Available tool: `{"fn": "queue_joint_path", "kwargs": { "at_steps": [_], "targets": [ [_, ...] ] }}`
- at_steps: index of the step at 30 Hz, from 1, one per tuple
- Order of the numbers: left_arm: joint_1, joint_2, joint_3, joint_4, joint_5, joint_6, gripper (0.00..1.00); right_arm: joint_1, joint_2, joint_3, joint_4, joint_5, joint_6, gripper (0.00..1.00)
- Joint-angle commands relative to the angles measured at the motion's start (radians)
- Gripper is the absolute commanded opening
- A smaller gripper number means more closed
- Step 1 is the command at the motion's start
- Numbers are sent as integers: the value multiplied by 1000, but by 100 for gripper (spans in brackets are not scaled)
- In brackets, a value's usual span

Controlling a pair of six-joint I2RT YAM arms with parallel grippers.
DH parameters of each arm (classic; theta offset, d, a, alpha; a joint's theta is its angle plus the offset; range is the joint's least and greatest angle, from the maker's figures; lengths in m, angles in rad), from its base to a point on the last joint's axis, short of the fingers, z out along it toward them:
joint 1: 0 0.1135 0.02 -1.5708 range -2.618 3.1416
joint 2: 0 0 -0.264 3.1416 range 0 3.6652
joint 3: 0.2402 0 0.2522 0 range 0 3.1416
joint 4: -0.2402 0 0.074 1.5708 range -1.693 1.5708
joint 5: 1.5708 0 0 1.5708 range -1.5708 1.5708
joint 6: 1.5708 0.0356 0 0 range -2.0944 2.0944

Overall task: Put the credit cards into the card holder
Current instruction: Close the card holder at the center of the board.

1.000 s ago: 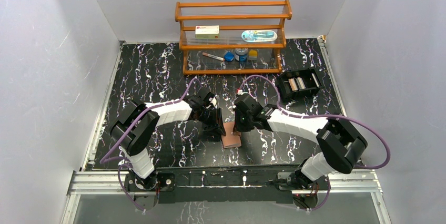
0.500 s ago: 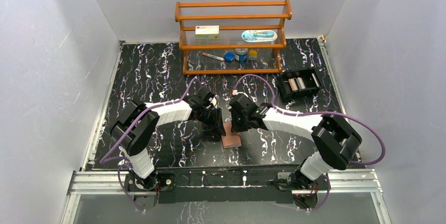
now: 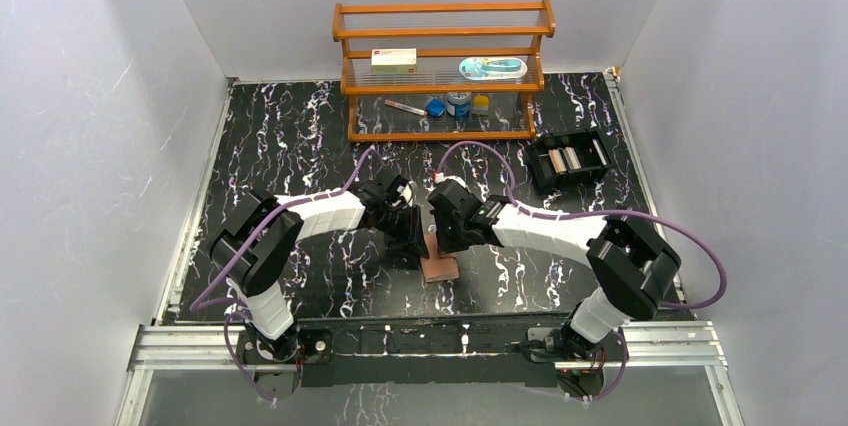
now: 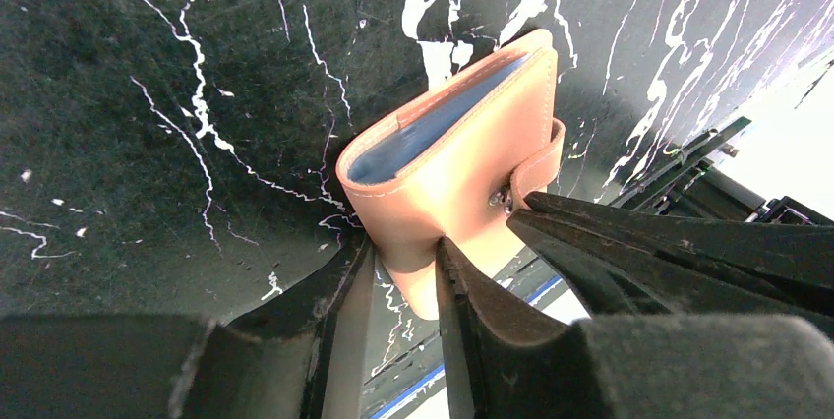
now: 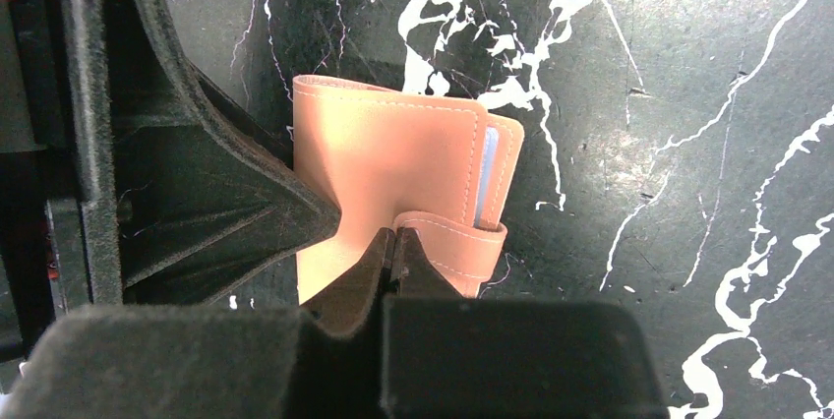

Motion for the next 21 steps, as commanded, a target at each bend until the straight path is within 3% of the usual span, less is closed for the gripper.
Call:
{"fn": "queue_joint_path", "kwargs": {
  "at_steps": [1, 21],
  "targets": [
    [-5, -5, -3, -14, 22, 0, 27, 36, 38, 27, -15, -17, 14, 0],
    [-5, -5, -27, 13, 33, -18, 26, 54, 163, 22, -17, -1, -10, 0]
  ]
}}
